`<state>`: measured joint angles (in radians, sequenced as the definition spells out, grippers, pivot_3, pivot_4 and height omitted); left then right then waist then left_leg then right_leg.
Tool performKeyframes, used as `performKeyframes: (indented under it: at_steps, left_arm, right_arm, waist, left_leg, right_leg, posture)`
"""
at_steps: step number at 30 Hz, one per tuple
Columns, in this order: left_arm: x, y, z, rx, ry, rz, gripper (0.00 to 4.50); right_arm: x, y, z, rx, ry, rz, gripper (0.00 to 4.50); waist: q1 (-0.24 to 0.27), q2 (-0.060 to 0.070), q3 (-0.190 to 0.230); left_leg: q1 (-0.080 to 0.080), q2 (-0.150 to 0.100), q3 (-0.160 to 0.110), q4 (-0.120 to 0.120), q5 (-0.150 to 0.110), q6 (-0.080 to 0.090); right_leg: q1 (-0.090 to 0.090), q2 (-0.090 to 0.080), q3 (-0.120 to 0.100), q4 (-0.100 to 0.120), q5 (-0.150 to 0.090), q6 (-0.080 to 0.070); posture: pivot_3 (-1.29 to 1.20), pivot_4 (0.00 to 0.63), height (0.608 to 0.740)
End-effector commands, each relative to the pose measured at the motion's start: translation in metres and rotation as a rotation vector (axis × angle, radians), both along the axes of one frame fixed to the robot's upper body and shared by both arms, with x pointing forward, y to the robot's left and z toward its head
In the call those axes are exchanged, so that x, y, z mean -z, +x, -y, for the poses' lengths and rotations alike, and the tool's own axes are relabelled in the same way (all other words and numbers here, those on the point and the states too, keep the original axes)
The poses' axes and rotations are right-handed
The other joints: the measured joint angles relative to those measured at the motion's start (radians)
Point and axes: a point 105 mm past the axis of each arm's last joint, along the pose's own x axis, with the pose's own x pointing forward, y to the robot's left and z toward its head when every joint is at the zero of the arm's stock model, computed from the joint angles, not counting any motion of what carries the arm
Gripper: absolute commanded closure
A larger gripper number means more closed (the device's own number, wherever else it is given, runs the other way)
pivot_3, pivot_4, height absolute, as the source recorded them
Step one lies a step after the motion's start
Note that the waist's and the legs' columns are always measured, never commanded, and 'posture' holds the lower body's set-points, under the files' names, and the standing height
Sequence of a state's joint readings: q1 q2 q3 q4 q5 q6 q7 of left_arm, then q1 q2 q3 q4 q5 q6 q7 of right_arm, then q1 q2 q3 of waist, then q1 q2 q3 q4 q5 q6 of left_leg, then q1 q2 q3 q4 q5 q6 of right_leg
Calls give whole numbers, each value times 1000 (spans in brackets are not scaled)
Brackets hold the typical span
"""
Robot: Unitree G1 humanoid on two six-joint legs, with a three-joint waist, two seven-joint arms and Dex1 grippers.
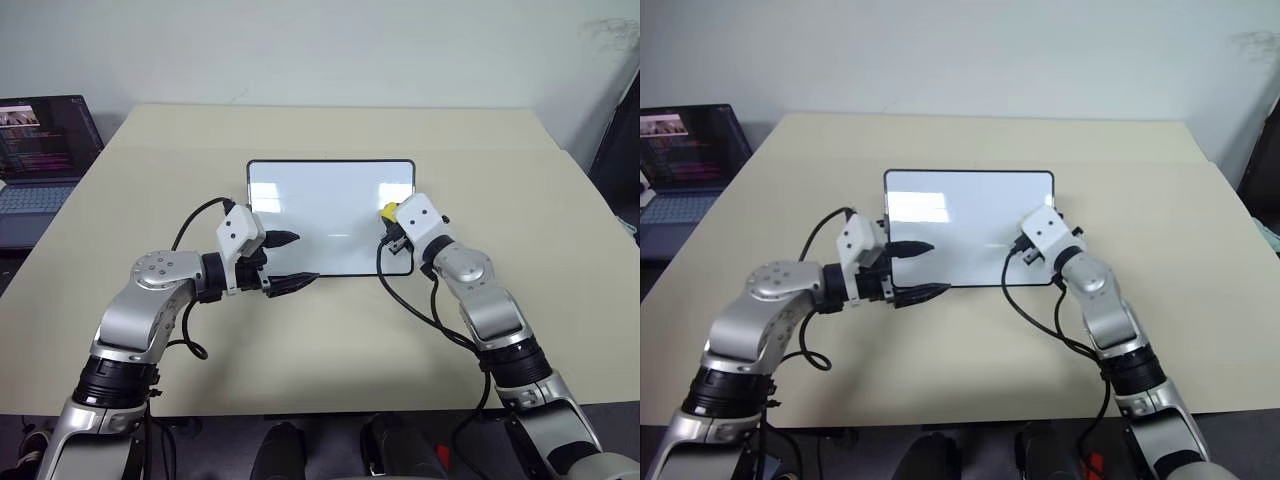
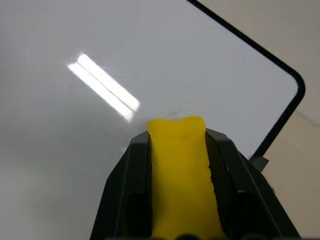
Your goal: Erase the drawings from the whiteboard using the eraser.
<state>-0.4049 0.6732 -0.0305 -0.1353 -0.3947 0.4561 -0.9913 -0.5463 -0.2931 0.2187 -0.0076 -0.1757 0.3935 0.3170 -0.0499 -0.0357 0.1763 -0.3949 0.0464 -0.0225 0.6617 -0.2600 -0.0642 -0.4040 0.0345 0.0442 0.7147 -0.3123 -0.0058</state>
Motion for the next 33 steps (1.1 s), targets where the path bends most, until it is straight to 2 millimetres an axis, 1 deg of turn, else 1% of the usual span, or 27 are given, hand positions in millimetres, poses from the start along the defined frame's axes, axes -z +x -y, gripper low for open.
performKeyframes:
  at_steps: [1,4,8,12,15,17,19,21,24,26,28,30,32,33]
  left_arm:
    - [-16,-3,2,9,-15,59,0]
    - [-17,-3,0,0,-16,59,0]
    - [-16,-4,1,-5,-19,58,0]
    - [-16,-4,0,-8,-20,57,0]
    - [-17,-5,0,-11,-21,57,0]
    - [-17,-5,0,-11,-21,56,0]
    - [-17,-5,0,-10,-21,55,0]
    - [-16,-5,0,-8,-20,55,0]
    - [-16,-5,2,-5,-21,54,0]
    - [-16,-5,3,-3,-22,54,0]
    - [-16,-5,3,-3,-23,52,0]
    - [-16,-5,2,-6,-23,51,0]
    - [-16,-5,2,-7,-24,50,0]
    - [-16,-5,2,-7,-24,50,0]
  right_arm:
    - [8,8,15,60,-40,-30,3377]
    - [20,3,17,43,-60,-87,3377]
    - [37,-7,13,1,-58,-173,3377]
    - [44,-17,5,-45,-25,-230,3377]
    - [37,-16,1,-49,-11,-194,3377]
    - [26,-12,-3,-45,-4,-141,3377]
    - [9,-4,-9,-43,6,-57,3377]
    - [0,2,-11,-32,7,-12,3377]
    - [-13,15,-7,17,6,56,3377]
    - [-16,21,-5,33,8,75,3377]
    - [-10,21,-5,21,-7,45,3377]
    - [6,14,-7,-22,-40,-29,3377]
    - [28,1,-9,-80,-71,-138,3377]
    - [33,-3,-10,-95,-78,-167,3377]
  waist:
    - [0,0,0]
    - [0,0,0]
    - [1,-1,0]
    - [0,-1,-1]
    - [-5,-1,-1]
    - [-7,-1,-1]
    - [-10,-1,-1]
    - [-11,-1,0]
    - [-8,-1,0]
    - [-7,-1,0]
    - [-6,-1,0]
    - [-5,-1,0]
    - [-4,-1,-1]
    - [-4,-1,-1]
  left_leg:
    - [0,0,0,0,0,0]
    - [0,0,0,0,0,0]
    - [0,0,0,0,0,0]
    - [1,0,0,0,0,0]
    - [1,0,0,0,0,0]
    - [2,0,0,0,0,0]
    - [2,0,1,0,0,0]
    - [2,0,2,0,0,0]
    - [1,0,1,0,0,0]
    - [1,0,1,0,0,0]
    - [0,0,1,-1,0,0]
    - [0,0,1,-1,0,0]
    - [0,1,0,-1,0,0]
    - [0,1,0,-1,0,0]
  right_leg:
    - [0,0,0,0,0,0]
    - [0,0,0,0,0,0]
    - [0,0,0,0,0,0]
    - [0,0,0,0,0,0]
    - [1,0,0,0,0,0]
    - [1,0,0,1,0,0]
    - [1,1,1,1,0,0]
    - [0,1,2,1,0,0]
    - [0,1,1,0,0,0]
    - [0,1,1,0,0,0]
    - [0,1,1,-1,1,-1]
    - [0,0,1,-1,1,-1]
    - [0,0,1,-1,1,-1]
    - [0,0,1,-1,1,-1]
  posture:
    - [0,150,740]
    - [0,150,740]
    - [0,150,740]
    - [0,150,740]
    - [0,150,740]
    - [0,150,740]
    - [0,150,740]
    - [0,150,740]
    - [0,150,740]
    - [0,150,740]
    - [0,150,740]
    - [0,150,740]
    - [0,150,740]
    - [0,150,740]
